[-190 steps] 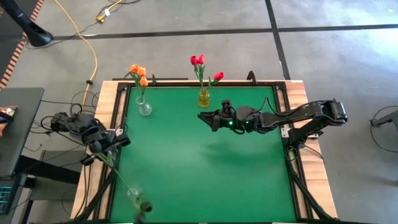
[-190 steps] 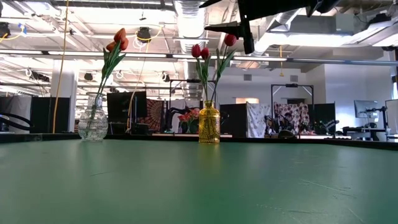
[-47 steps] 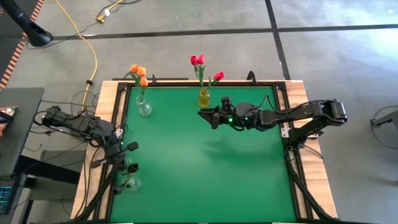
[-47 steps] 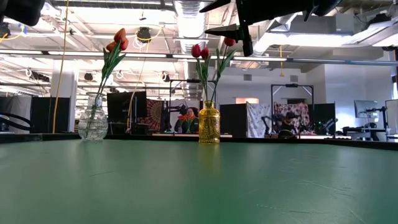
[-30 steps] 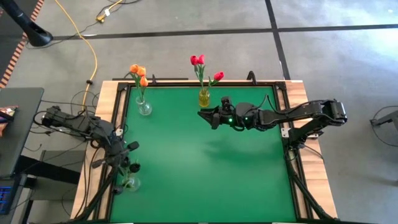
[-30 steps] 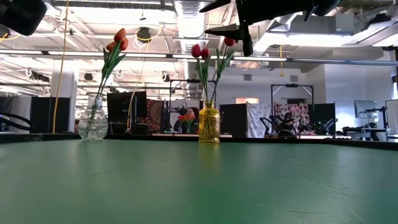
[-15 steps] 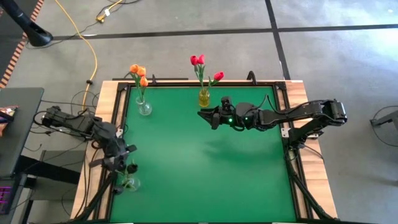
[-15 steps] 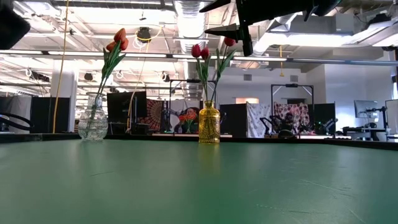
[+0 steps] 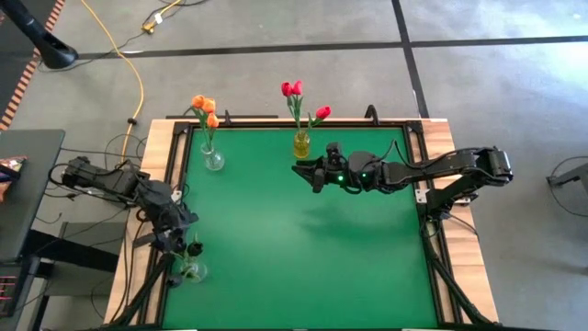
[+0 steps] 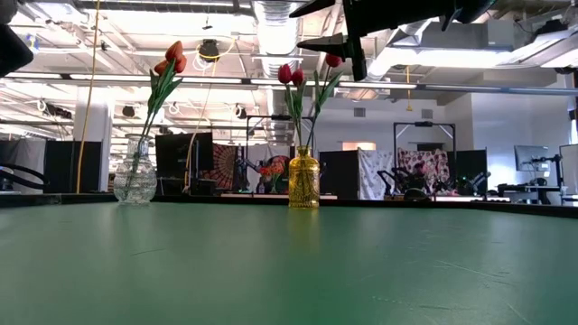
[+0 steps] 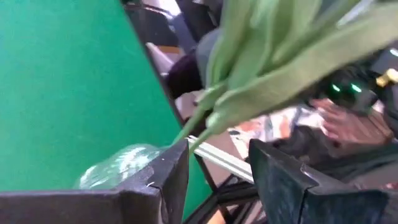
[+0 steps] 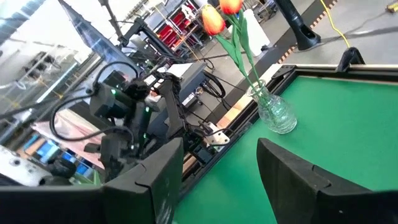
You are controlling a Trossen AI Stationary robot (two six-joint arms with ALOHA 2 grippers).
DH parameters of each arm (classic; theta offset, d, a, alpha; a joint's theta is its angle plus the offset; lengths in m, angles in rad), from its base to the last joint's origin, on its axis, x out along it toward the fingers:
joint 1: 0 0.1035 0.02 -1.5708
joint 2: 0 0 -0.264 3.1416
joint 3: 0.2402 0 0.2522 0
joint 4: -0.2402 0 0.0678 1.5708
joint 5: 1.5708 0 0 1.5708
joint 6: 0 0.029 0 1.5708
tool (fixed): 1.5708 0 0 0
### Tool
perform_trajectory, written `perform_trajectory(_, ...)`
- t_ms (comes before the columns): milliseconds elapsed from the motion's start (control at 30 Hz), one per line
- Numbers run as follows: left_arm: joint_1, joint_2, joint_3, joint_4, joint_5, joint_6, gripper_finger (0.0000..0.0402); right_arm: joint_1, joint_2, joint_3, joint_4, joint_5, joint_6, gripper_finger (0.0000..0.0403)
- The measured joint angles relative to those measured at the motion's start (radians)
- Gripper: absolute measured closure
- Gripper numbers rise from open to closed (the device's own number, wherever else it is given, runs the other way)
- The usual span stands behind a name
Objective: Sort flowers into vase by color
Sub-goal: Return to Home Position
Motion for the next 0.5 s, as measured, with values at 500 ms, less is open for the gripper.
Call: perform_trajectory(500,0.002,0.001,0.241,-0.340,-0.770,0.117,0.0246,-0.088,-0.007,0.000,-0.007,-0.132,-0.148,0.0173)
